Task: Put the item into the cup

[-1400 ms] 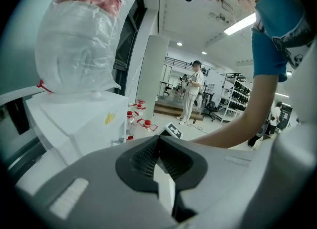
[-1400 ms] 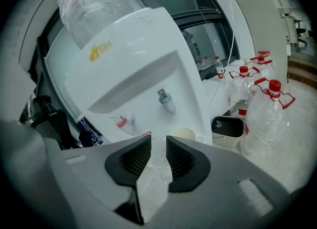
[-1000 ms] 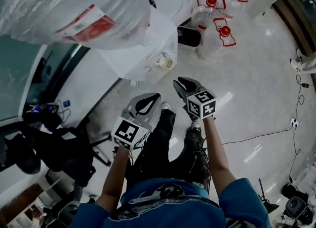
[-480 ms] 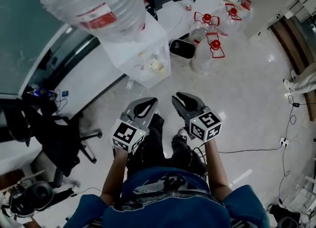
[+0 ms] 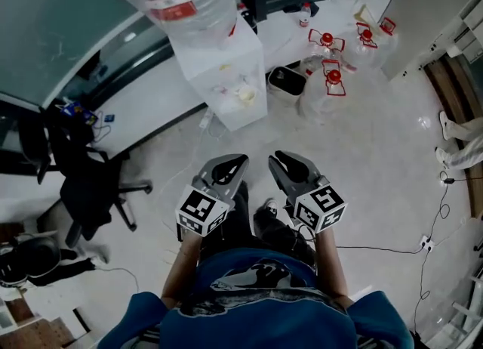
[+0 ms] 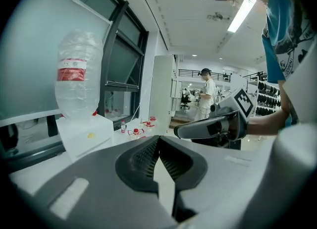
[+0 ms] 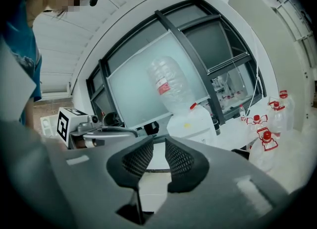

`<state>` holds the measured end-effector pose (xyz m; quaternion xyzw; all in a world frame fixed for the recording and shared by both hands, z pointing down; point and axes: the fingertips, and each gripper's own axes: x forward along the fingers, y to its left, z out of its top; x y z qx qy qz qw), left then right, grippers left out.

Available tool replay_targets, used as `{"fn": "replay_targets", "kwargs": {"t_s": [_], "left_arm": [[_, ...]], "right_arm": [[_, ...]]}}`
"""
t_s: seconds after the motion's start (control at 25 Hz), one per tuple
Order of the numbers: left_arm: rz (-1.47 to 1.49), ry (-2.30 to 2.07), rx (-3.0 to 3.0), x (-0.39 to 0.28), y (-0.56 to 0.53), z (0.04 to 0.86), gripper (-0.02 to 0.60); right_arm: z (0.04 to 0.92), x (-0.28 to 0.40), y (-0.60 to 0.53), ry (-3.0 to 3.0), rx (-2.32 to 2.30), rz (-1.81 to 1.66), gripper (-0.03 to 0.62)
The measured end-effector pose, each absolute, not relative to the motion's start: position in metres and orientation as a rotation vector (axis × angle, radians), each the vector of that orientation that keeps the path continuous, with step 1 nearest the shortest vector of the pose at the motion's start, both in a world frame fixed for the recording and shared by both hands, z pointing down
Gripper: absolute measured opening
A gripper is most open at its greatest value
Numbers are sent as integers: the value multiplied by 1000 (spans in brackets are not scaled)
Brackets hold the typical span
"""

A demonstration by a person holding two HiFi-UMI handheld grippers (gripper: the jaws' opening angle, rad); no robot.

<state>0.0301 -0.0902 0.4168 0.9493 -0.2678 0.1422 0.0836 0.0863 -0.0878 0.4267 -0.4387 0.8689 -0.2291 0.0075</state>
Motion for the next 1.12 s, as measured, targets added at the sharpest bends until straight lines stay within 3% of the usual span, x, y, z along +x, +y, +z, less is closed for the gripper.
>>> {"fn": "replay_targets", "kwargs": {"t_s": [0.52,1.12], "left_arm": [[415,-811,2848,16,-67,390,-2],[341,-864,2829,-73,-14,392,-2]], "right_arm": [[415,71,-75,2689,-1357,-734,28],[400,-16,-34,2751,-1371,-674,-3]]}}
